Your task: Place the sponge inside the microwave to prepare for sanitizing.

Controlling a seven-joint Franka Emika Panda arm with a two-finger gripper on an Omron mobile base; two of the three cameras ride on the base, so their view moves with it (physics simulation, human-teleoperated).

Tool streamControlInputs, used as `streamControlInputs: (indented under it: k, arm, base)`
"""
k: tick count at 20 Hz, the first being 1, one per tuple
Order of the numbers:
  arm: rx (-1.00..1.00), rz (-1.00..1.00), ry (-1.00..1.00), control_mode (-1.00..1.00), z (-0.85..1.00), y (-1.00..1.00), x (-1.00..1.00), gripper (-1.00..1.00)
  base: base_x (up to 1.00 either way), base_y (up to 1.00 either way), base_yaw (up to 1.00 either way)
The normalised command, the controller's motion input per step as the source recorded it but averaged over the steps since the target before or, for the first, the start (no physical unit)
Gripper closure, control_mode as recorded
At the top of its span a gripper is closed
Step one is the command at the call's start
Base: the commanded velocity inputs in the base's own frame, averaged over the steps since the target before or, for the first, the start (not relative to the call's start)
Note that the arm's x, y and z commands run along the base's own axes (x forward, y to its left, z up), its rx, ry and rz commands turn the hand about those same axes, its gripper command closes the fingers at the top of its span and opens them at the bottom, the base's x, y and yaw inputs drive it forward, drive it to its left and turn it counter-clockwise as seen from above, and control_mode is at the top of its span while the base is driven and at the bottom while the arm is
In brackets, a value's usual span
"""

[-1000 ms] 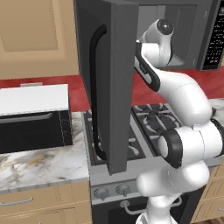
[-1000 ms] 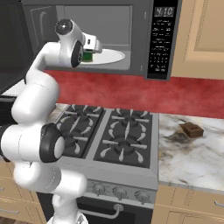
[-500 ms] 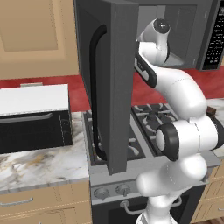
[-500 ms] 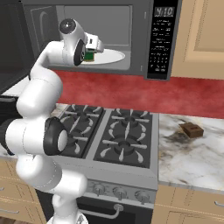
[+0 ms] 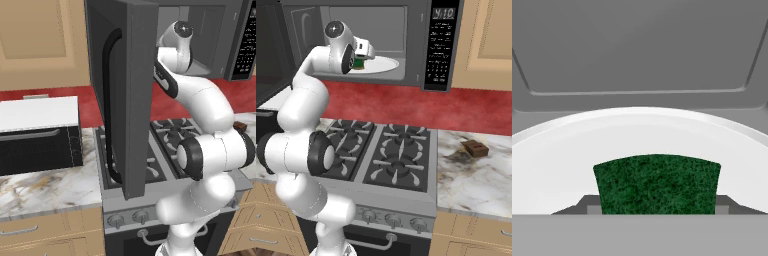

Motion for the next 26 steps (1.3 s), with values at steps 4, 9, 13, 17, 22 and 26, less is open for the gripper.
streamControlInputs:
  k: [4,9,13,17,22,26]
  arm:
    - [0.0,0.0,0.0,-1.0,-0.18,0.0,0.22,-1.0]
    - [0.0,0.0,0.0,-1.0,-0.1,0.0,0.18,-1.0]
    - [0.0,0.0,0.0,-1.0,-0.03,0.0,0.12,-1.0]
    - [0.0,0.0,0.0,-1.0,-0.02,0.0,0.1,-1.0]
    - [0.0,0.0,0.0,-1.0,0.0,0.0,0.0,-1.0]
    - [0.0,-0.01,-0.04,-1.0,0.13,0.0,-0.28,-1.0]
  base:
    - [0.0,0.0,0.0]
    - [0.0,0.0,0.0]
    - [0.0,0.0,0.0]
    - [0.0,0.0,0.0]
    - [0.0,0.0,0.0]
    - [0.0,0.0,0.0]
